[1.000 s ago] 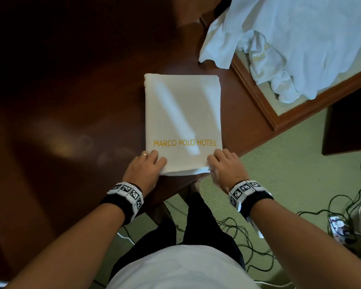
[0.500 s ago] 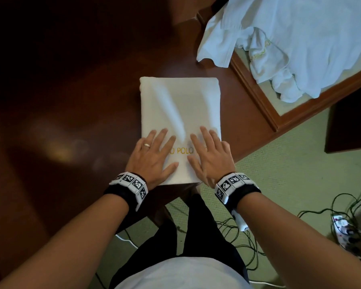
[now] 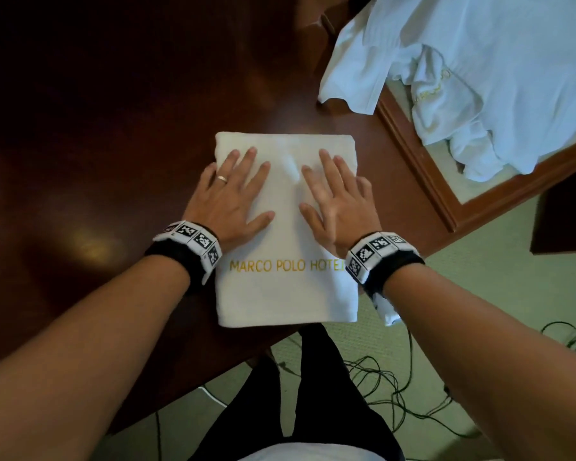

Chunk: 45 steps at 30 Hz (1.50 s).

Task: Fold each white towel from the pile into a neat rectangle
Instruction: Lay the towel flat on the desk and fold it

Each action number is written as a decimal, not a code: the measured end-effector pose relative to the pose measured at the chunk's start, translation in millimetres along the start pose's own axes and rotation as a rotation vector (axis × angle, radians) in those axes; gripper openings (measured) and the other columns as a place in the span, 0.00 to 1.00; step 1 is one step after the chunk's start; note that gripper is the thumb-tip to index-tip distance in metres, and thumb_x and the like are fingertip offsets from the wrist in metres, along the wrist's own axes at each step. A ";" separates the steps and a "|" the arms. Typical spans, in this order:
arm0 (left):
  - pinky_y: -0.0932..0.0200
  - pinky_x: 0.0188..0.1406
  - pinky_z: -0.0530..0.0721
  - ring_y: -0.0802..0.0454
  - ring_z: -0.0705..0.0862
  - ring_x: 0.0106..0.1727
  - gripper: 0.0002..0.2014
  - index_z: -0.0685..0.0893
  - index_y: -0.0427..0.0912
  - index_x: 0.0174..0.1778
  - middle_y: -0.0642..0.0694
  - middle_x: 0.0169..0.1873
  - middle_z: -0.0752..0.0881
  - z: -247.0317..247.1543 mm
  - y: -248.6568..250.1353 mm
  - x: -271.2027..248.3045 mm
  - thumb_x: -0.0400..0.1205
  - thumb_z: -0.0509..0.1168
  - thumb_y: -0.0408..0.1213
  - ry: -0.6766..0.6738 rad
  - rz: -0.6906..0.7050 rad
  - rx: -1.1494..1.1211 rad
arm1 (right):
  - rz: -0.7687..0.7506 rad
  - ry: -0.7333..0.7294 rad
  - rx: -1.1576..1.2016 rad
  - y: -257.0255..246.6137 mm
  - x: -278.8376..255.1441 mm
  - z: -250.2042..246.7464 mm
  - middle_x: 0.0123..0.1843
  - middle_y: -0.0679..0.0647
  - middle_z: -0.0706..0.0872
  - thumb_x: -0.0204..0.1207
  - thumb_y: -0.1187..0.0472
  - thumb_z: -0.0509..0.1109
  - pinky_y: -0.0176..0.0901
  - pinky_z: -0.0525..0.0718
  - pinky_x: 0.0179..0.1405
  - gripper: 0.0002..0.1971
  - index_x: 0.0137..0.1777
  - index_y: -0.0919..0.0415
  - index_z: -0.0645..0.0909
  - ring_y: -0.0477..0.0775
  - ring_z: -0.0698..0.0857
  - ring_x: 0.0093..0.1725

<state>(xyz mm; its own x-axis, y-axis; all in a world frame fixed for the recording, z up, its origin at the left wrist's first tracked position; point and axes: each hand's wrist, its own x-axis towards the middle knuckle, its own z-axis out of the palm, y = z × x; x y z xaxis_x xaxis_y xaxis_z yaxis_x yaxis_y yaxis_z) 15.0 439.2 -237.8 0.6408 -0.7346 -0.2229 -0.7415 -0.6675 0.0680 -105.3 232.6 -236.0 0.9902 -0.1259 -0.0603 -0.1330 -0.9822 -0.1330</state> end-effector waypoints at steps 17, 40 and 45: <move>0.44 0.61 0.82 0.36 0.82 0.66 0.35 0.77 0.40 0.65 0.38 0.64 0.83 25.8 39.0 -74.1 0.74 0.73 0.64 -0.088 -0.702 -0.698 | 0.653 -0.321 0.399 -16.7 -73.8 7.3 0.65 0.59 0.77 0.76 0.32 0.65 0.60 0.80 0.58 0.36 0.74 0.58 0.65 0.68 0.82 0.61; 0.46 0.58 0.87 0.44 0.86 0.57 0.26 0.82 0.46 0.60 0.49 0.54 0.87 -176.9 227.2 44.5 0.68 0.77 0.50 0.220 -0.239 -0.914 | 0.855 0.142 0.733 137.4 -114.8 -192.0 0.65 0.60 0.83 0.78 0.46 0.69 0.48 0.78 0.58 0.23 0.68 0.59 0.75 0.64 0.82 0.64; 0.57 0.45 0.82 0.46 0.87 0.49 0.20 0.86 0.43 0.55 0.49 0.47 0.89 -216.0 328.0 113.5 0.70 0.78 0.48 0.265 -0.113 -0.908 | 0.881 0.271 0.710 247.4 -141.6 -241.3 0.65 0.61 0.84 0.77 0.47 0.71 0.53 0.82 0.62 0.24 0.67 0.60 0.77 0.65 0.83 0.64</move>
<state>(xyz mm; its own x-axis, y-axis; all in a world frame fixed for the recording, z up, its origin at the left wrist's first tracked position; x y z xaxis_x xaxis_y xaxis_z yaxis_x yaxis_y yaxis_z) -112.6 110.6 -30.7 0.8062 -0.5891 -0.0546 -0.3059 -0.4941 0.8138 -268.1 -26.3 -21.7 0.5086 -0.8361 -0.2057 -0.6886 -0.2516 -0.6800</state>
